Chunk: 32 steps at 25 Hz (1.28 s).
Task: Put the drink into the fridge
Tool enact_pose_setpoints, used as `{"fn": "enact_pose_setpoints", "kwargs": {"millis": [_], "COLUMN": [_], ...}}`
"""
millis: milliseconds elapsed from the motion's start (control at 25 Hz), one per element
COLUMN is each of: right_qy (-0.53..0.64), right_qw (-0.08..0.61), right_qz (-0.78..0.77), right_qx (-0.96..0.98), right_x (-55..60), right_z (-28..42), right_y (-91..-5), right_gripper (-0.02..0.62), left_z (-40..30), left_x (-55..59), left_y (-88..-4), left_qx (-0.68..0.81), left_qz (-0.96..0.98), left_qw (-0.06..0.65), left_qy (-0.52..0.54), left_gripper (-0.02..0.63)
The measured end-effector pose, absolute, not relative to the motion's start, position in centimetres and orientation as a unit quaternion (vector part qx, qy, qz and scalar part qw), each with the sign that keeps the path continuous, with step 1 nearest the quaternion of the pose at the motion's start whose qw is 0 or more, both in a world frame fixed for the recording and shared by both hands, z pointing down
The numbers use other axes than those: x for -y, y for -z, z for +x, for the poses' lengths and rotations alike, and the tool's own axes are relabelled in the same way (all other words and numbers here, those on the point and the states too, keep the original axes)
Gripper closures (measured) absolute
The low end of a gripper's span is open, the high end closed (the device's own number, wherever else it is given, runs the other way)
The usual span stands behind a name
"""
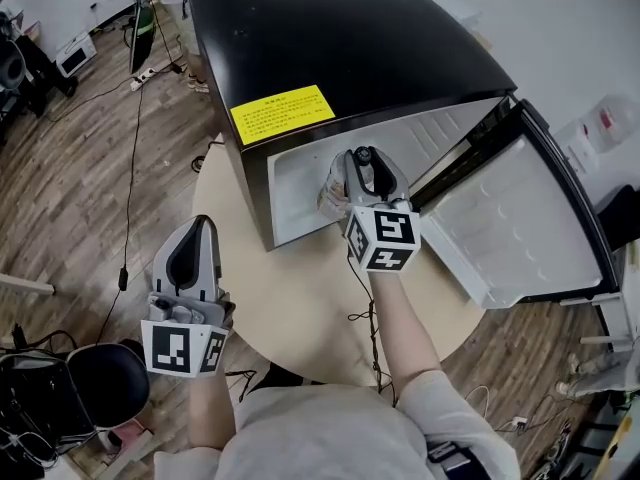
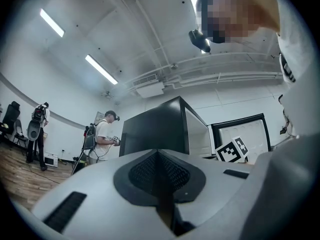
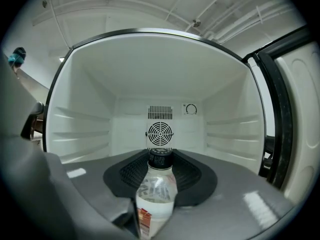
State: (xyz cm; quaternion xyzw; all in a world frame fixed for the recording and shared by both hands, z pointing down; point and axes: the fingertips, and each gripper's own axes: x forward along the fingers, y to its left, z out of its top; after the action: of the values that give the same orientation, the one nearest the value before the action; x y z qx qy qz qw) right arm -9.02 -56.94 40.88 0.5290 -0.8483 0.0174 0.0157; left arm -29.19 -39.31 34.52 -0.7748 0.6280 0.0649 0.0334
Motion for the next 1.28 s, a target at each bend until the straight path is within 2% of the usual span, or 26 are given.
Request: {"fn": "enact_pose_setpoints", "kwargs": {"millis": [760,1280], "right_qy": [-0.025,-0.018], "right_qw": [0.022,0.029], "right_qz": [0.539,0.541], "right_qx": [0.842,0.840], "right_x": [61.3,61.4], "right_z": [-11.9,-12.0], "right_y": [-42.4,-43.0], "right_gripper": [0.439,0.436], "left_z": [-32.6,-32.1], "left_x": [39.7,40.2], "left_y": [-35.9,-36.1], "left_qx": [-0.646,-0.643], "left_qz": [-0.761,-0.764], "left_qw": [0.022,0.018], "left_qy": [-0.052,-0.052], "left_gripper": [0.600,0.600]}}
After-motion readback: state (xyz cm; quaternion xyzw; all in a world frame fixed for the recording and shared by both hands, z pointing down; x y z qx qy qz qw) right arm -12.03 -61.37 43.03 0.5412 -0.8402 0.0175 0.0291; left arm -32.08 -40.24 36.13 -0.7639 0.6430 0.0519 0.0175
